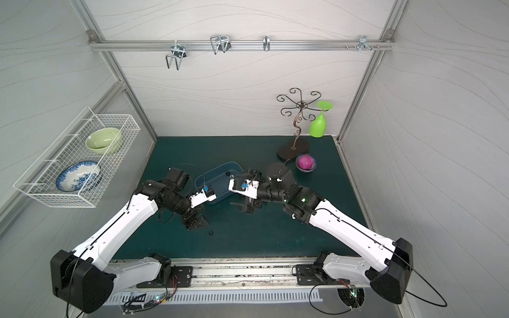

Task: Put the nuts on the desktop into the storage box
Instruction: Pick up the nut from the center of the board.

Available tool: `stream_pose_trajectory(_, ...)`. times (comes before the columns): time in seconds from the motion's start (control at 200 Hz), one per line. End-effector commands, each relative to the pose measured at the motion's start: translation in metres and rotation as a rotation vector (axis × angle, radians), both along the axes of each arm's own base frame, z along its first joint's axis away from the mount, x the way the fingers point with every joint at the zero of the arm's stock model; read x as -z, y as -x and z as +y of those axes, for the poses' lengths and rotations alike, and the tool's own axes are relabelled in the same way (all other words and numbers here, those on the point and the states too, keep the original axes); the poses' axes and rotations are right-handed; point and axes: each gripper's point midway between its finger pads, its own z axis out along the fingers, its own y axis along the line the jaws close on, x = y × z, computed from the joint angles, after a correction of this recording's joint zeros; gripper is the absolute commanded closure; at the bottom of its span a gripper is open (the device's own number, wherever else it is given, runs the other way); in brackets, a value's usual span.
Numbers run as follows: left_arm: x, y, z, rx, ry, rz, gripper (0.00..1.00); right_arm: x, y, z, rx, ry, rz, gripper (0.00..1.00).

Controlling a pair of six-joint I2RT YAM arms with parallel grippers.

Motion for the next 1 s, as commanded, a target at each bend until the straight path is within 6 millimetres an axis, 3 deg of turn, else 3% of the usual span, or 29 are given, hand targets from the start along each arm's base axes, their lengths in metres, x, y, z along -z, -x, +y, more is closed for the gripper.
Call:
stream_pose_trajectory(0.0, 0.008, -0.006, 0.001, 0.020, -0.052, -0.037, 0.08, 0.039, 0.049, -0.016, -0.264, 0.112, -0.081, 0.01)
stream_pose_trajectory(0.21, 0.021, -0.013, -0.007, 0.023, -0.100, -0.061, 0.09, 0.061, 0.066, -0.023, -0.298, 0.197, 0.054, 0.01)
stream_pose_trajectory(0.375, 0.040, -0.009, -0.012, 0.089, -0.157, -0.075, 0.10, 0.081, 0.082, -0.026, -0.267, 0.269, 0.286, 0.01)
stream_pose_trajectory(0.555, 0.062, -0.006, -0.017, 0.127, -0.173, -0.077, 0.10, 0.119, 0.107, -0.034, -0.328, 0.310, 0.368, 0.01)
stream_pose_trajectory(0.805, 0.085, 0.003, -0.015, 0.207, -0.207, -0.095, 0.12, 0.162, 0.075, -0.026, -0.123, 0.291, 0.300, 0.01)
stream_pose_trajectory(0.996, 0.111, -0.003, -0.003, 0.239, -0.303, -0.161, 0.13, 0.180, 0.070, -0.021, -0.086, 0.248, 0.286, 0.01)
